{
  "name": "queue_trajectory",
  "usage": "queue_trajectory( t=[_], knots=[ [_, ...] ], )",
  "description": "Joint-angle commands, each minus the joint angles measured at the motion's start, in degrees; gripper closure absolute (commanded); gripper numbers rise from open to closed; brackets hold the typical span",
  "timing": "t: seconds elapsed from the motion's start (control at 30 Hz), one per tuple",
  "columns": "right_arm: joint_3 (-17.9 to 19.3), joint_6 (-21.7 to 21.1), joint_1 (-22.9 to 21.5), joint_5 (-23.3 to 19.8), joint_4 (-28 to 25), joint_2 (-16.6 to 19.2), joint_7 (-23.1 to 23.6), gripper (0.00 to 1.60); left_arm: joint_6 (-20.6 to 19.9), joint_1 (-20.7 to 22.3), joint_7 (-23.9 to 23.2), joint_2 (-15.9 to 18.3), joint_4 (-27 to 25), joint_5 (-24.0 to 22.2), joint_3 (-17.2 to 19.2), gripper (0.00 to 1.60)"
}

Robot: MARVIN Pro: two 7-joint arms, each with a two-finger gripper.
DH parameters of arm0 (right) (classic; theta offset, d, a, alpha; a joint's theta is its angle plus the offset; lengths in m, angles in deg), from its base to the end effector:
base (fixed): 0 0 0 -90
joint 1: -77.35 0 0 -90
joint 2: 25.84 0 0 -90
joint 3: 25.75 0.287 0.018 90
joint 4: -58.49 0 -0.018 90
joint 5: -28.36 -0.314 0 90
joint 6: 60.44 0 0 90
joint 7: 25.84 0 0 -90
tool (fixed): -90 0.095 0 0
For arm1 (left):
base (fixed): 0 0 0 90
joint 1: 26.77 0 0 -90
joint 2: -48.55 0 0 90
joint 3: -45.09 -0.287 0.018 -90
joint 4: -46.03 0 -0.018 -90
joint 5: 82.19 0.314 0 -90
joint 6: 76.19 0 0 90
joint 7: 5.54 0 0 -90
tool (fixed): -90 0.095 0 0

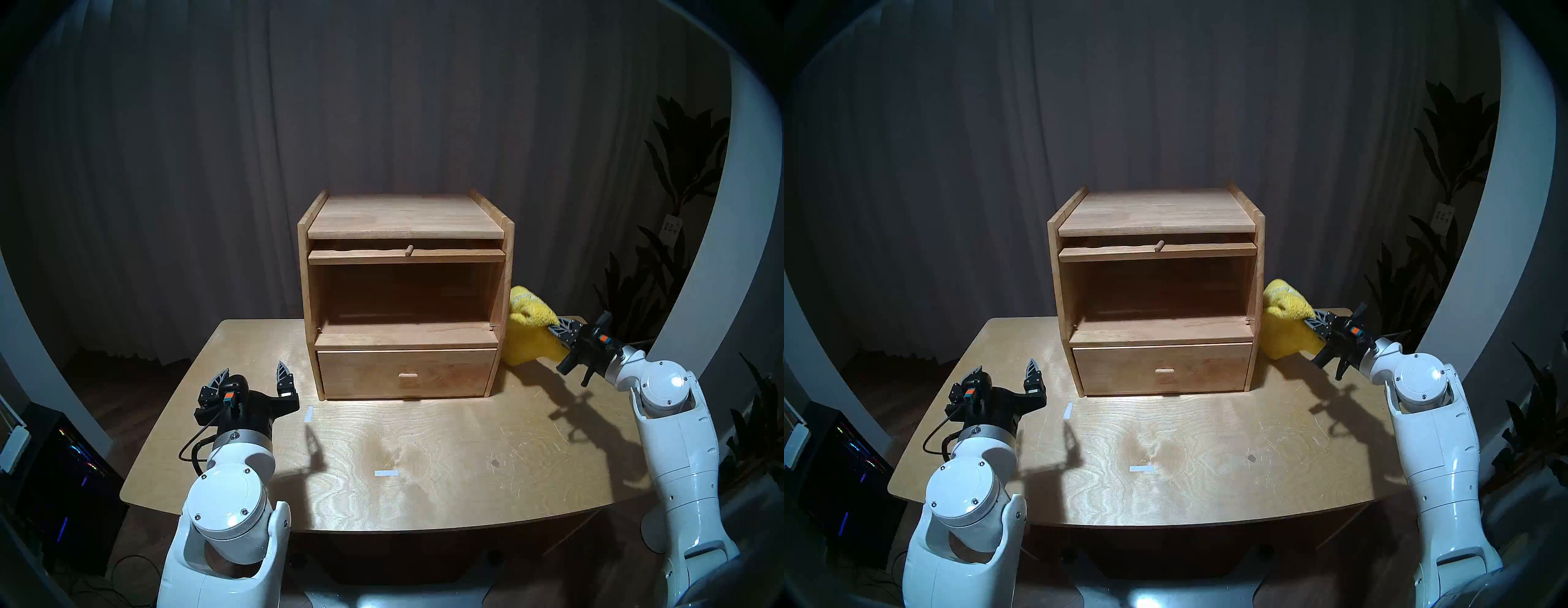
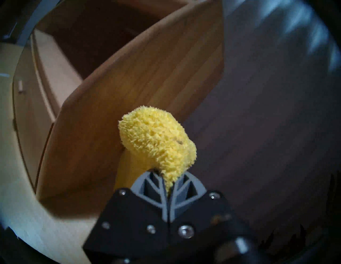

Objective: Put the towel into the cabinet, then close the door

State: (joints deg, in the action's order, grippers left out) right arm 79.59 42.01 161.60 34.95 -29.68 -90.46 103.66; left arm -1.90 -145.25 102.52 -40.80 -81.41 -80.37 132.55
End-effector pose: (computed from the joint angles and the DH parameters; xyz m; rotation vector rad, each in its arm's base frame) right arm 0.4290 -0.1747 -0.2167 1.8463 1.1048 2.0736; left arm 0.2824 0.0150 -0.2397 -2.1691 -0.2439 -1.9359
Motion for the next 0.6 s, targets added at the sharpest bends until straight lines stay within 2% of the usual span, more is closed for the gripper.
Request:
queue_trajectory(
  t=[0.0,0.23,0.57],
  knots=[
    [1.39,-1.72,0.38,-7.62,-6.80,-3.88,1.59,1.60,0.21,0.40,0.00,0.01,-0.71,0.04,-0.03,0.00],
    [0.38,-5.97,4.38,-14.61,-11.02,-7.56,4.73,1.60,0.20,0.41,0.00,0.00,-0.31,0.04,-0.01,0.00],
    [-0.57,-11.18,10.04,-21.57,-13.80,-11.23,7.83,1.60,0.22,0.46,0.00,-0.02,0.06,0.05,0.02,0.00]
  ],
)
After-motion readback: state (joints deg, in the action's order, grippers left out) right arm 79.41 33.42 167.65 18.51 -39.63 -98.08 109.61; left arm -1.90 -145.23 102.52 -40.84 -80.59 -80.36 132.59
